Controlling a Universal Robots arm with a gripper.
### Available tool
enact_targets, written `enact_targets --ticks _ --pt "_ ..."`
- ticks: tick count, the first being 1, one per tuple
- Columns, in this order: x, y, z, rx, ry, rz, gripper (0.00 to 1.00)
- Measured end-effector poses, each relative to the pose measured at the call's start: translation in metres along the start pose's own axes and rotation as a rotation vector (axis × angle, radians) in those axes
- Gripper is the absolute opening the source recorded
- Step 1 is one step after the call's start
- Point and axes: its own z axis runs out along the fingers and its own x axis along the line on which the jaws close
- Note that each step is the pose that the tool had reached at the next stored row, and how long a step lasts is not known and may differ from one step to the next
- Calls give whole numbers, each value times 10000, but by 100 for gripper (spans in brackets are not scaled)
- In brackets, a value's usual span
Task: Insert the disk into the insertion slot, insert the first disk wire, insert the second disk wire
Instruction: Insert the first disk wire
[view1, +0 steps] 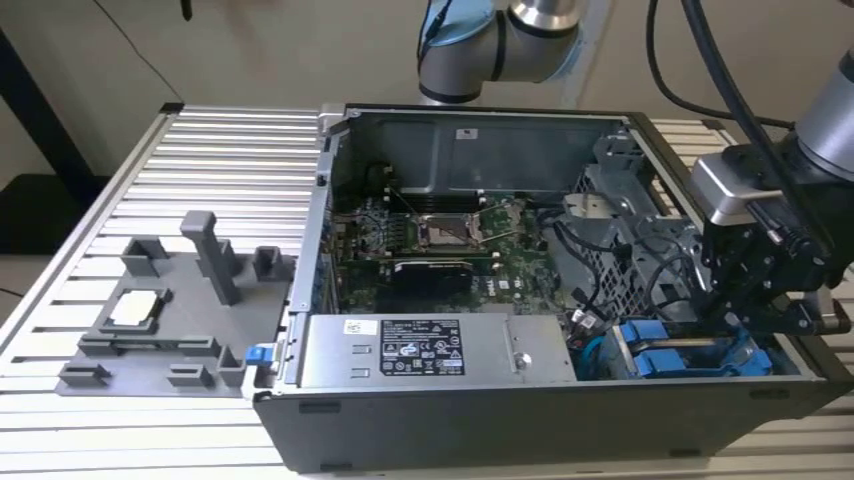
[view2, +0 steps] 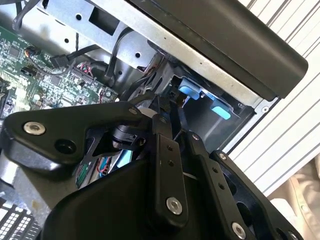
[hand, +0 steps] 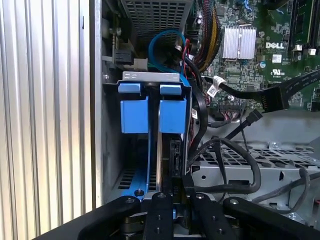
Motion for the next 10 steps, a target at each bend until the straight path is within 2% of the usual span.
enact_targets --ticks 5,6,8,10 --pt "0 1 5 3 -11 2 21" --pt "0 0 -2 3 -3 1 27" --pt "-1 -3 -49 3 -3 -1 27" --pt "-3 -8 -138 3 -4 0 27"
